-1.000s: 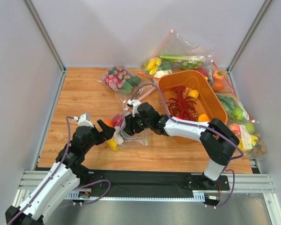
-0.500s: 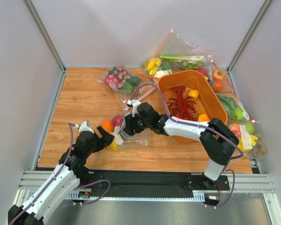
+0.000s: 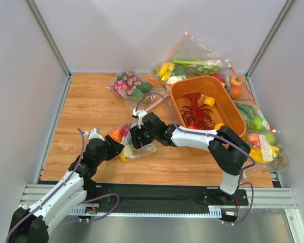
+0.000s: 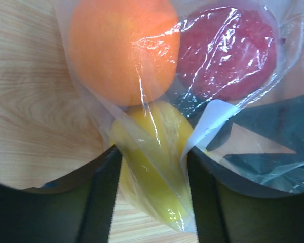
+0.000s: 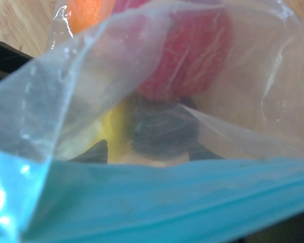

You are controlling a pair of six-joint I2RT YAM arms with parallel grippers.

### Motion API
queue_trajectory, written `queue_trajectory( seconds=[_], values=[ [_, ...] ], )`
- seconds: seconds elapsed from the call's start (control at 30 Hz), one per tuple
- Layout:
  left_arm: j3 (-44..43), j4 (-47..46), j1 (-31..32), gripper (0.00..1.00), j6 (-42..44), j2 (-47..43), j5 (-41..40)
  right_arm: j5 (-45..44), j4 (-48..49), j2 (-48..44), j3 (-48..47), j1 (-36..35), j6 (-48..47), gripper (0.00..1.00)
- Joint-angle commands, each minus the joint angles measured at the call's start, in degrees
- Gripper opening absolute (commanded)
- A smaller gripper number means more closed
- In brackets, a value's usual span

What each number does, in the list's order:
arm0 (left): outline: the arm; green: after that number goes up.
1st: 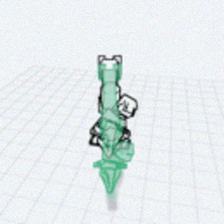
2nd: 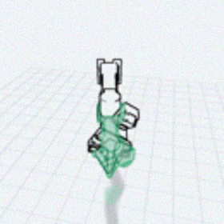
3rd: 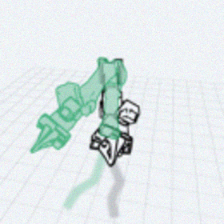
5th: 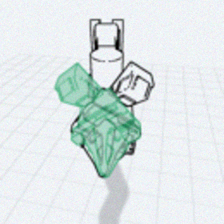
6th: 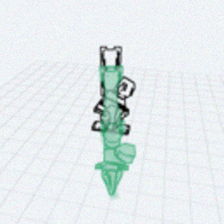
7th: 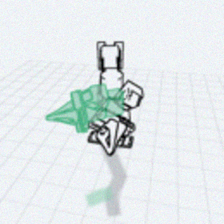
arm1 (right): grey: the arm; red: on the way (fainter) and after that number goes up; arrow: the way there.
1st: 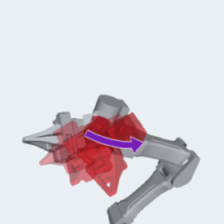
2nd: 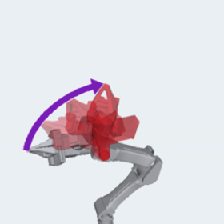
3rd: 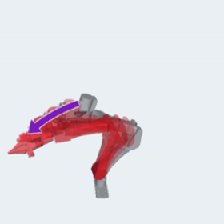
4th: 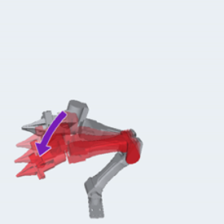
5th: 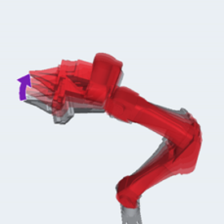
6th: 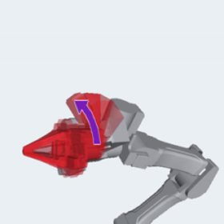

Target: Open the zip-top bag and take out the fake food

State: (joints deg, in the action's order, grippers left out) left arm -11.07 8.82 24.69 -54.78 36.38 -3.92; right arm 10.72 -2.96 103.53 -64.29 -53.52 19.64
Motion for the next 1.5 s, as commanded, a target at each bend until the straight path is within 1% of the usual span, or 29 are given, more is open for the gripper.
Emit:
queue_trajectory(
  seconds=[0.0,0.03,0.1,0.13,0.2,0.27,0.33,0.4,0.5,0.53,0.57,0.63,0.67,0.7,0.73,0.8,0.83,1.03,1.17,1.23,1.3,1.47],
  values=[
    [0.9,-2.8,-0.3,0.57,1.2,0.8,1.5,-1.9,1.1,1.4,-2.6,-0.3,-1.4,0.67],
    [0.9,-2.9,-0.5,0.51,1.2,0.8,1.6,-1.9,1.1,1.8,-2.8,-0.3,-1.4,0.68],
    [0.9,-3.2,-0.7,0.46,1.5,1.1,2.3,-2.1,1.3,3.0,-3.1,-0.3,-1.6,0.70],
    [0.9,-3.3,-0.9,0.40,1.6,1.5,2.4,-2.2,1.4,3.3,-3.4,-0.3,-1.7,0.70],
    [0.9,-3.5,-1.0,0.35,1.7,1.9,3.0,-3.0,1.6,4.3,-3.6,-0.3,-1.9,0.71],
    [0.9,-3.7,-1.0,0.34,2.0,2.6,3.4,-3.6,1.6,5.0,-3.6,-0.3,-2.1,0.72],
    [0.9,-4.1,-1.2,0.29,2.0,3.4,3.7,-4.9,1.1,5.5,-3.6,-0.3,-2.4,0.72],
    [1.0,-4.6,-1.2,0.27,2.1,4.0,3.7,-6.8,0.9,5.8,-3.2,-0.3,-2.4,0.72],
    [0.7,-5.4,-1.3,0.17,2.3,5.6,4.9,-8.3,0.7,6.6,-3.1,-0.3,-2.0,0.71],
    [0.8,-5.6,-1.4,0.15,2.2,6.0,5.3,-8.4,0.7,7.2,-3.1,-0.3,-1.8,0.71],
    [0.6,-5.8,-1.3,0.13,2.5,6.3,5.4,-8.4,0.5,7.6,-3.3,-0.3,-1.6,0.65],
    [0.3,-5.8,-1.5,0.07,2.6,7.1,5.8,-8.7,0.0,8.4,-3.6,-0.3,-1.4,0.58],
    [0.1,-5.8,-1.4,0.05,2.8,7.4,5.9,-8.7,-0.8,8.7,-3.9,-0.3,-1.2,0.52],
    [0.0,-5.8,-1.5,0.02,3.2,7.6,6.1,-8.7,-1.1,8.9,-3.9,-0.3,-1.1,0.49],
    [-0.1,-5.8,-1.5,0.01,3.3,7.7,6.3,-8.7,-1.3,8.8,-3.7,-0.3,-1.3,0.41],
    [-0.4,-5.3,-1.5,0.00,3.7,7.5,6.5,-8.2,-1.7,8.0,-3.1,-0.3,-1.5,0.32],
    [-0.5,-5.0,-1.5,0.00,3.9,7.4,6.5,-8.1,-1.9,7.6,-2.9,-0.3,-1.7,0.24],
    [-2.4,-0.8,-1.5,0.00,5.2,5.8,4.8,-6.9,-3.4,1.1,-1.6,-0.2,-1.4,0.05],
    [-3.3,1.7,-1.7,0.00,5.9,4.8,4.1,-6.0,-4.7,-4.1,-1.0,-0.2,-0.8,0.01],
    [-3.6,2.7,-1.7,0.00,6.3,4.8,4.2,-5.5,-5.3,-6.5,-0.7,-0.2,-0.7,0.00],
    [-4.0,3.2,-1.9,0.00,6.5,4.9,2.6,-4.7,-5.8,-8.5,-0.4,-0.1,0.0,0.00],
    [-4.7,4.3,-2.0,0.00,7.6,4.6,2.3,-2.6,-6.9,-11.9,0.7,0.0,1.6,0.00]
  ],
)
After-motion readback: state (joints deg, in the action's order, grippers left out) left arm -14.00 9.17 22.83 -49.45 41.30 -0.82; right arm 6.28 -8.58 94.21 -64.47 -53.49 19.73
